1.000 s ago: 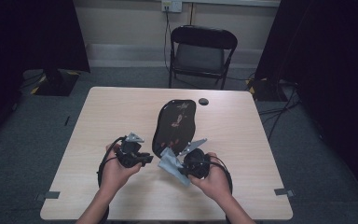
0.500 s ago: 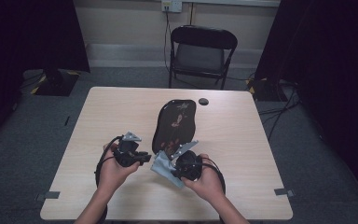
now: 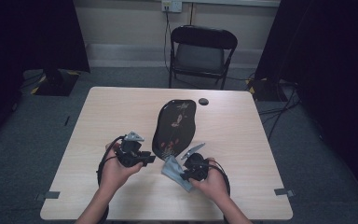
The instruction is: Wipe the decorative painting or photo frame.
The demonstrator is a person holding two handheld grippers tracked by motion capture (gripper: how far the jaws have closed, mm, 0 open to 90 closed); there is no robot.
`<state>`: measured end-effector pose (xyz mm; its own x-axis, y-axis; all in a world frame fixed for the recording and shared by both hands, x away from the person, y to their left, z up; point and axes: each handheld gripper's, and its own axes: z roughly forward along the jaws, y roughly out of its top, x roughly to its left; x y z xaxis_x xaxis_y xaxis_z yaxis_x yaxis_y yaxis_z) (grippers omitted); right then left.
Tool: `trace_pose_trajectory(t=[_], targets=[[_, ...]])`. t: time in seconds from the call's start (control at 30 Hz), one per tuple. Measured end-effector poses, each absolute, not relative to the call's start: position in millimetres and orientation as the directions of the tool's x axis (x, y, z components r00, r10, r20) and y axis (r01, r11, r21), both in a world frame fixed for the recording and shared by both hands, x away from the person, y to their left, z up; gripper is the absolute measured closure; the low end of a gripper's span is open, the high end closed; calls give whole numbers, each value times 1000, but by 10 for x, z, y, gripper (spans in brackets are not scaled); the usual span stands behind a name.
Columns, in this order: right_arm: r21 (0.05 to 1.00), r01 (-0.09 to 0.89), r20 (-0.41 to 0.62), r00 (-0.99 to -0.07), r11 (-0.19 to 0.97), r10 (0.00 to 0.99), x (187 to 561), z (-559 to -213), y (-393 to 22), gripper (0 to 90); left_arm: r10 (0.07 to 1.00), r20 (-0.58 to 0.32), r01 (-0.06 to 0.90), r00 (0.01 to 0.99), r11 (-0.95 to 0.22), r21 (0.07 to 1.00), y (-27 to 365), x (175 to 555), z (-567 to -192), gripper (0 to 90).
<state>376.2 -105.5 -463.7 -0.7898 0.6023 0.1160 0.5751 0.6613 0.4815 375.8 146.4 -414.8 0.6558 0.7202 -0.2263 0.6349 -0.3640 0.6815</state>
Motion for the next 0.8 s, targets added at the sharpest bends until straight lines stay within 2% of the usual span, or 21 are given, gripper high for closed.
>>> trace_pose_trajectory(t=[0.53, 0.7, 0.8], targets=[[469, 589, 118, -780, 658, 614, 3815, -4629, -1078, 795, 702, -222, 608, 677, -364, 706, 1283, 3838, -4166, 613], [468, 592, 119, -778, 657, 616, 3826, -4631, -1074, 795, 706, -211, 600, 676, -361, 714, 1253, 3882, -4186, 665], [466, 590, 121, -781, 659, 613, 3834, -4632, -1072, 795, 712, -207, 603, 671, -361, 711, 1249, 3891, -4194, 754]])
